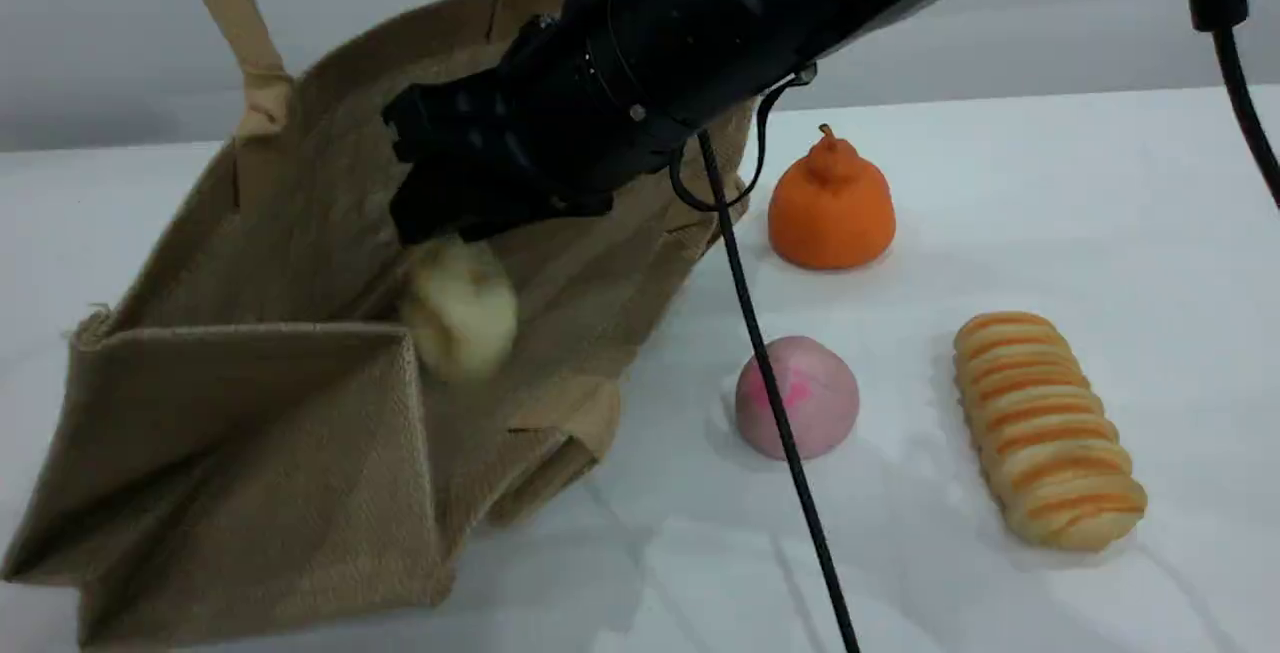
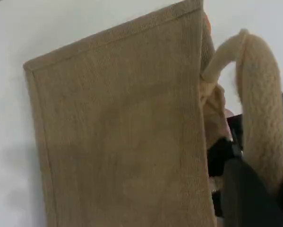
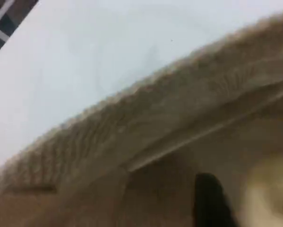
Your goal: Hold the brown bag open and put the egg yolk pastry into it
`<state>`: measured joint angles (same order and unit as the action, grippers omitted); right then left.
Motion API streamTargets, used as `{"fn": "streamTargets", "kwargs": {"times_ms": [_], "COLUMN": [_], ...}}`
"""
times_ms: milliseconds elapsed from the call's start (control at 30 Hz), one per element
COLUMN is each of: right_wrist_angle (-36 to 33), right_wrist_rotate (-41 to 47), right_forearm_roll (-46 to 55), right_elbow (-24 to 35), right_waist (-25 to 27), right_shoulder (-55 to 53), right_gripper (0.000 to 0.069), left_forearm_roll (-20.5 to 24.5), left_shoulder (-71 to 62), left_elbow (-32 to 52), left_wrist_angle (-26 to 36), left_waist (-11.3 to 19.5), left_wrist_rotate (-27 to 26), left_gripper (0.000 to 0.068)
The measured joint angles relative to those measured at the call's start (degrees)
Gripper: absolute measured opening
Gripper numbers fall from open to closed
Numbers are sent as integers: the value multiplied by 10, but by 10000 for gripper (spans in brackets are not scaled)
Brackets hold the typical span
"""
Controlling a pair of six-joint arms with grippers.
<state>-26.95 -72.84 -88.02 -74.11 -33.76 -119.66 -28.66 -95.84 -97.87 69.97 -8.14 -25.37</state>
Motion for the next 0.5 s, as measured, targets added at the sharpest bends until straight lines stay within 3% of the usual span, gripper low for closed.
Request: {"fn": "streamTargets", "kwargs": {"times_ms": [67, 167, 333, 500], "right_wrist_angle": [-9, -27, -49, -69], "right_wrist_rotate": [-5, -4, 64, 188], "right_forearm_roll": [5, 40, 139, 283], "right_elbow": [0, 0, 0, 0], "right_waist": [0, 0, 1, 18], "right_shoulder": [6, 24, 71, 147], "right_gripper": [414, 508, 535, 519], "left_forearm_roll": [0, 1, 1, 2], "left_shoulder": [0, 0, 0, 0], "left_elbow": [0, 0, 0, 0], "left_wrist_angle": [0, 1, 1, 1], "left_waist": [0, 0, 0, 0], "left_wrist_rotate": [0, 1, 1, 0], "left_gripper": [83, 83, 83, 83]}}
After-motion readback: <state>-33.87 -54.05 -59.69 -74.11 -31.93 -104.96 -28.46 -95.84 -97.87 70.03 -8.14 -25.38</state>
